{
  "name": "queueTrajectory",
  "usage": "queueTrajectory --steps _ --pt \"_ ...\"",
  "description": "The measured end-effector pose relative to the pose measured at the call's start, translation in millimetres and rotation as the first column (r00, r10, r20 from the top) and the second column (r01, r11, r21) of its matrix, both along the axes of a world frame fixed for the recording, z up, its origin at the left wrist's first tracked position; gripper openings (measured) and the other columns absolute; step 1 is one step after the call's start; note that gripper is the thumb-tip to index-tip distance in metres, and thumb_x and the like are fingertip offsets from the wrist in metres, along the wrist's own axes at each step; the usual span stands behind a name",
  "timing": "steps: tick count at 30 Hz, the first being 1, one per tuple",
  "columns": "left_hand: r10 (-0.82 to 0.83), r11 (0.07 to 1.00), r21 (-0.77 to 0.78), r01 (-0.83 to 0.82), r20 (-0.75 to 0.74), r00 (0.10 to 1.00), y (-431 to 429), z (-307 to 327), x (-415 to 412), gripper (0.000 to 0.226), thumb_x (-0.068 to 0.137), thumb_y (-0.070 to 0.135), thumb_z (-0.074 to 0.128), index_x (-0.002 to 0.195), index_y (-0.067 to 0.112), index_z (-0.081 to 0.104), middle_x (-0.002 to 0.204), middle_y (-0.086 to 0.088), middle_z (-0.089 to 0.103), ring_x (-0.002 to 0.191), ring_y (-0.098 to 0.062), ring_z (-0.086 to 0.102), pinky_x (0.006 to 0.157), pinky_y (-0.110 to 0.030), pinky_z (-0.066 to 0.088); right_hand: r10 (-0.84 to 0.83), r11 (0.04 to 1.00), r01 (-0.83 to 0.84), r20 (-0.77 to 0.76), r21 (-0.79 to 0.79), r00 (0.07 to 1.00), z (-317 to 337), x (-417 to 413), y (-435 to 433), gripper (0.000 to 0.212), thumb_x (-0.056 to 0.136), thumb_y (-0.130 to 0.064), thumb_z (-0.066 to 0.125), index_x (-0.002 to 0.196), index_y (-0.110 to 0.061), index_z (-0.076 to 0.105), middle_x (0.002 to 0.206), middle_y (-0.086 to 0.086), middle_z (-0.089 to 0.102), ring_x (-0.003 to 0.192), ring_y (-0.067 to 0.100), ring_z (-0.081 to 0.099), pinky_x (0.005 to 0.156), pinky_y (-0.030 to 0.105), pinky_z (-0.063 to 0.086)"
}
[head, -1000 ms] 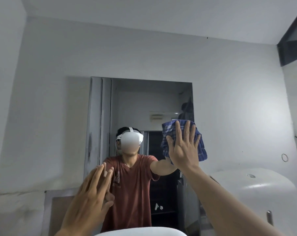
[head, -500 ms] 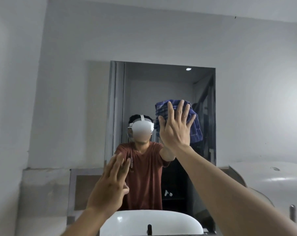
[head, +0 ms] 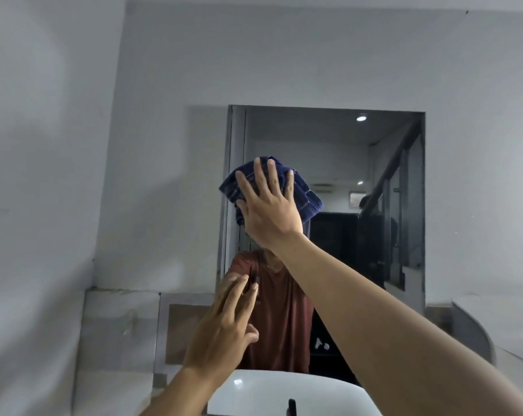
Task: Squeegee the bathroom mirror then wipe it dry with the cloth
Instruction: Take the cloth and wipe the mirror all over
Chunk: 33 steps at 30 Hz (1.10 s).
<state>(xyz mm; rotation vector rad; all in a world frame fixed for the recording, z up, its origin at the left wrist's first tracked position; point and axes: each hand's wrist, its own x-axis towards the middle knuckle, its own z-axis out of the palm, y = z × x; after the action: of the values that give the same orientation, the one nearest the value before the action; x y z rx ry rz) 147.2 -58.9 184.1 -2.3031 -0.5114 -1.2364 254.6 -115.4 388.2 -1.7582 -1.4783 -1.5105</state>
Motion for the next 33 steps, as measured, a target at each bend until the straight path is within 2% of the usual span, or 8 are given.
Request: queueTrajectory --steps 3,7,10,17,21,24,28,33 --pt "-0.007 1.0 -0.008 0.007 0.007 1.0 2.1 -1.9 0.2 0.099 0.062 0.048 0.091 0.145 0.009 0.053 0.151 -0.016 0.049 0.142 -0.031 0.042 0.102 -0.036 0.049 0.031 0.994 -0.014 0.158 -0.111 0.987 -11.9 2.4 3.8 0.056 0.106 -0.04 0.028 0.159 -0.026 0.019 0.168 0.012 0.01 0.155 0.034 0.0 0.121 0.064 0.003" --pt "-0.045 0.998 -0.038 0.046 0.03 0.999 5.0 -4.1 0.1 0.098 0.066 0.049 0.089 0.148 0.012 0.049 0.156 -0.011 0.042 0.146 -0.029 0.037 0.101 -0.032 0.047 0.059 0.98 -0.001 0.289 -0.199 0.956 -23.9 12.6 1.5 0.055 0.106 -0.04 0.033 0.158 -0.028 0.024 0.168 0.01 0.016 0.155 0.032 0.005 0.12 0.064 0.008" --pt "-0.074 0.996 -0.049 0.076 0.044 0.996 9.2 -5.3 0.5 0.096 0.069 0.048 0.087 0.148 0.009 0.048 0.158 -0.01 0.04 0.149 -0.027 0.032 0.105 -0.033 0.047 0.074 0.96 0.033 0.363 -0.278 0.929 -27.0 20.7 -5.6 0.055 0.106 -0.04 0.03 0.159 -0.028 0.023 0.168 0.008 0.015 0.156 0.031 0.005 0.121 0.062 0.007" --pt "-0.111 0.993 -0.042 0.112 0.041 0.993 16.6 -7.0 1.1 0.101 0.067 0.05 0.086 0.146 0.001 0.046 0.159 -0.013 0.039 0.147 -0.028 0.039 0.104 -0.036 0.052 0.1 0.931 0.074 0.446 -0.356 0.889 -35.7 39.3 -27.7 0.057 0.103 -0.038 0.031 0.159 -0.03 0.022 0.168 0.007 0.013 0.156 0.028 0.005 0.122 0.061 0.004" --pt "-0.16 0.986 -0.036 0.162 0.045 0.986 20.7 -8.6 -0.2 0.108 0.073 0.048 0.082 0.156 0.002 0.029 0.165 -0.011 0.027 0.152 -0.025 0.028 0.11 -0.031 0.044 0.1 0.918 0.089 0.445 -0.386 0.89 -49.8 58.6 -45.2 0.057 0.104 -0.039 0.032 0.159 -0.031 0.019 0.168 0.006 0.01 0.156 0.027 0.002 0.123 0.06 0.004" --pt "-0.193 0.979 -0.054 0.196 0.056 0.98 19.9 -8.3 -1.0 0.114 0.072 0.041 0.086 0.159 0.006 0.021 0.166 -0.011 0.027 0.151 -0.026 0.031 0.106 -0.031 0.047 0.05 0.934 0.097 0.395 -0.345 0.917 -59.6 70.0 -57.8 0.057 0.106 -0.04 0.028 0.16 -0.031 0.014 0.168 0.006 0.006 0.155 0.027 -0.002 0.123 0.059 0.003" --pt "-0.172 0.983 -0.062 0.175 0.055 0.984 16.8 -7.3 -1.4 0.106 0.072 0.038 0.087 0.156 0.006 0.032 0.161 -0.013 0.036 0.148 -0.03 0.036 0.099 -0.042 0.056 -0.001 0.962 0.075 0.275 -0.261 0.962 -67.6 79.5 -69.6 0.056 0.106 -0.042 0.03 0.16 -0.032 0.017 0.168 0.006 0.007 0.156 0.027 -0.001 0.123 0.059 0.005" --pt "-0.13 0.991 -0.033 0.131 0.029 0.991 15.6 -7.5 -0.8 0.099 0.07 0.041 0.088 0.15 0.004 0.043 0.157 -0.014 0.042 0.145 -0.032 0.04 0.098 -0.045 0.056 -0.009 0.985 0.04 0.185 -0.166 0.983 -68.1 92.4 -78.9 0.058 0.104 -0.047 0.034 0.159 -0.03 0.023 0.169 0.006 0.012 0.156 0.024 0.004 0.123 0.058 0.009"
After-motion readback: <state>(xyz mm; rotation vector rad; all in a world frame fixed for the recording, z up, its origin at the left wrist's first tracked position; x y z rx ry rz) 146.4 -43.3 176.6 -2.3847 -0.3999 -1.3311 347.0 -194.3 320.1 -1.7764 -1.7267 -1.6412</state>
